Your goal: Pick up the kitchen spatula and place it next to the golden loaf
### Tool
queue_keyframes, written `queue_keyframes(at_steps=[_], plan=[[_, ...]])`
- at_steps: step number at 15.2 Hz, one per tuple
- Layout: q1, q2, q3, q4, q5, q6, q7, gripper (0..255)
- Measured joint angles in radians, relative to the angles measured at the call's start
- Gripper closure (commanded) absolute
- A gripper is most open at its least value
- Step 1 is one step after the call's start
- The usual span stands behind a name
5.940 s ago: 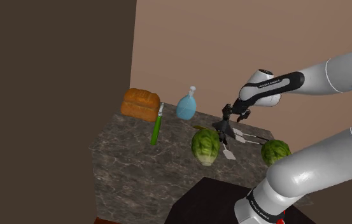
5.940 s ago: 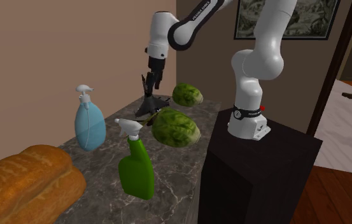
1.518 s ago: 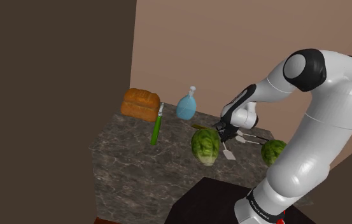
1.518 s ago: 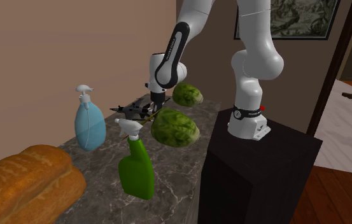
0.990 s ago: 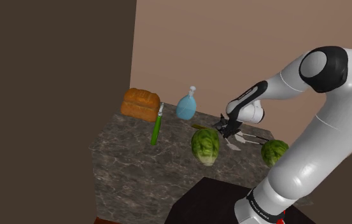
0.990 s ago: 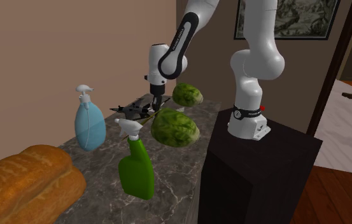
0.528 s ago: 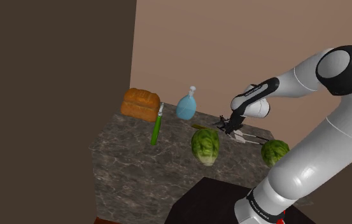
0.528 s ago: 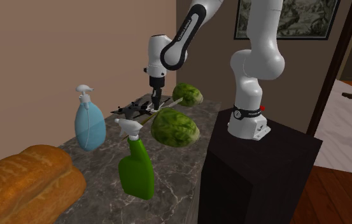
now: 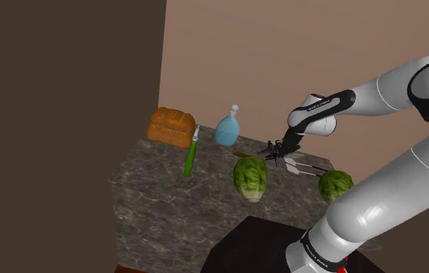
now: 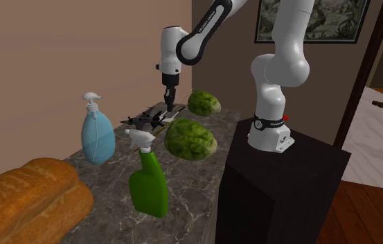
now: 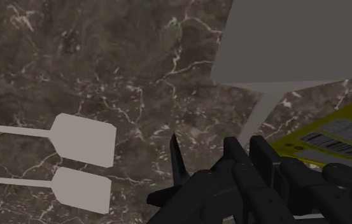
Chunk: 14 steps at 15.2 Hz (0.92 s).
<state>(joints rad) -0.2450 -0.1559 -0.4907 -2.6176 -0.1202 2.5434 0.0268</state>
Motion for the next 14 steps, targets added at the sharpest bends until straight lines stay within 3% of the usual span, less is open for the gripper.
queue_keyframes(at_steps=[14], plan=[[-0.025, -0.159, 0.038, 0.076, -0.06, -0.228, 0.046, 255]])
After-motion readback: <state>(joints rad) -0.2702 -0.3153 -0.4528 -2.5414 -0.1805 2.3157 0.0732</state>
